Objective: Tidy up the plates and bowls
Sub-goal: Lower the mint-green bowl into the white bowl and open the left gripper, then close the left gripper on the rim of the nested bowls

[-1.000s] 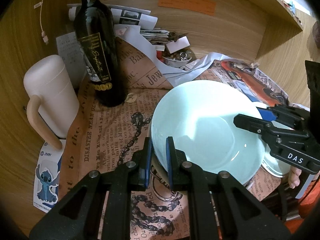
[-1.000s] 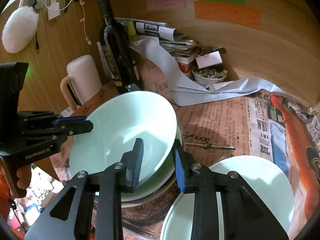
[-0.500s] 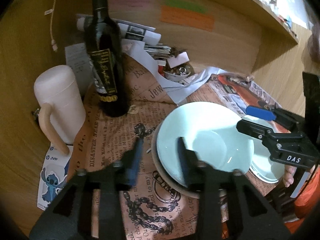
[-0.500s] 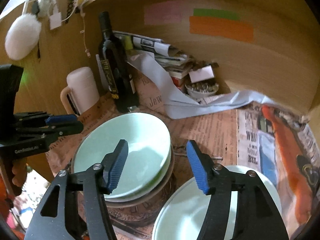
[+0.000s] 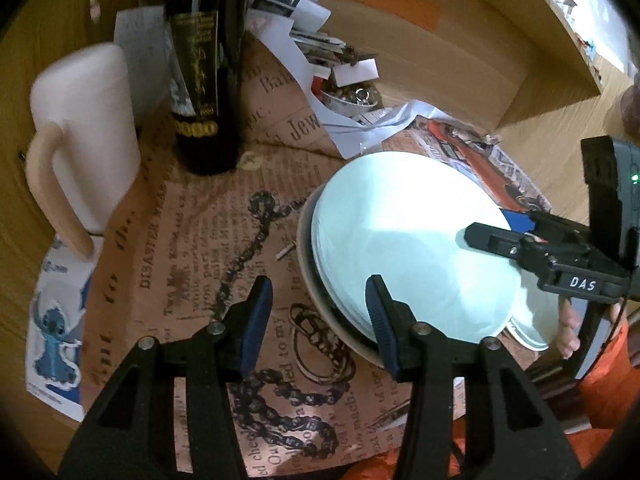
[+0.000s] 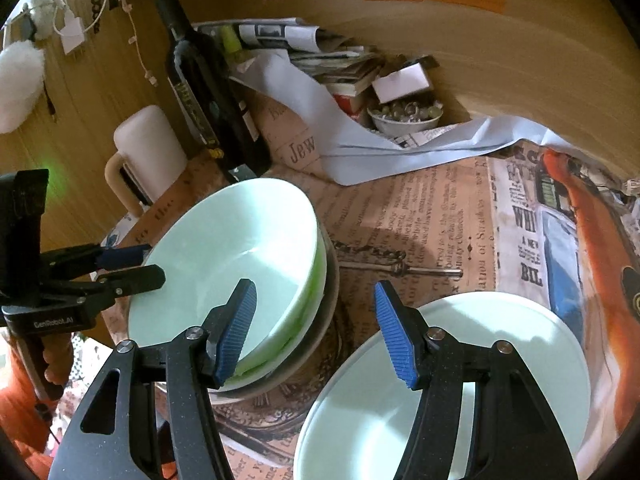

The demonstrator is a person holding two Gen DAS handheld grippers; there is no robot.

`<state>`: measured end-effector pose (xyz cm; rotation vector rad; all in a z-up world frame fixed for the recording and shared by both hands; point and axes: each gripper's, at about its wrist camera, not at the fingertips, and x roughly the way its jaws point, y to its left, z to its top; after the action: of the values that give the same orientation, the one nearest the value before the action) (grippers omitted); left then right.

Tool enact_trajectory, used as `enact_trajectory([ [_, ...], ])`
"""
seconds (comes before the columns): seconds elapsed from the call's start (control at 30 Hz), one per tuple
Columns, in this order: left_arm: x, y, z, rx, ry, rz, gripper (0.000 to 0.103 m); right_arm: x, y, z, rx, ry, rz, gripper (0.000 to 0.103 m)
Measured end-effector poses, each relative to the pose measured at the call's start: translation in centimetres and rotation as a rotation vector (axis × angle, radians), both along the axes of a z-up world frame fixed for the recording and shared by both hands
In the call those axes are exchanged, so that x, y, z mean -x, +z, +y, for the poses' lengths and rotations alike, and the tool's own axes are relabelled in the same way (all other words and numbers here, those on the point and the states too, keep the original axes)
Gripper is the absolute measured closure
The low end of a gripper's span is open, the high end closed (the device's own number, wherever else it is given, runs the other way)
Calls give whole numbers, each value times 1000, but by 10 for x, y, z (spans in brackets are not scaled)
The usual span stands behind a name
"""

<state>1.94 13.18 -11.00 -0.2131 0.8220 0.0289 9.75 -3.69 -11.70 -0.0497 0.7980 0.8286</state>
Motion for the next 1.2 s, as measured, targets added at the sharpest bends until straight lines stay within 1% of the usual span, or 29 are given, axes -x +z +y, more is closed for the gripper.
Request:
enact_trajectory([
  [0.17, -4, -4, -1, 29, -27, 5, 55, -6, -7, 8, -1, 32, 72, 47],
  [0.23, -7, -5, -2, 44, -40, 8, 56, -8, -11, 11, -1, 47, 103, 53],
  [0.3, -8, -6, -3, 48, -46, 10, 61, -11, -15, 12, -15, 60, 142, 54],
  [0.33, -9, -6, -3, 58, -54, 10, 63, -13, -16, 12, -24, 67, 161, 57],
  [0.37, -9, -6, -3, 62, -54, 11, 64, -13, -16, 12, -24, 68, 168, 58],
  [0.57, -8, -6, -1, 73, -43, 7, 67, -11, -14, 13, -7, 56, 141, 63],
  [0.63, -8, -6, -5, 45, -31, 7, 67, -9, -13, 13, 0, 42, 127, 65],
  [0.77, -7, -5, -18, -41, -3, 4, 67, -2, -11, 14, 15, 17, 78, 66],
  [0.83, -5, -5, -21, -69, 5, 3, 67, -1, -10, 14, 22, 10, 65, 67],
  [0.9, -5, -4, -20, -67, 14, 4, 67, 1, -9, 14, 28, 8, 56, 68],
  [1.03, -3, -3, -17, -37, 30, -2, 67, 1, -8, 12, 24, 3, 57, 70],
  [1.2, -2, -2, -20, -40, 38, -6, 67, 2, -5, 11, 7, -10, 51, 71],
])
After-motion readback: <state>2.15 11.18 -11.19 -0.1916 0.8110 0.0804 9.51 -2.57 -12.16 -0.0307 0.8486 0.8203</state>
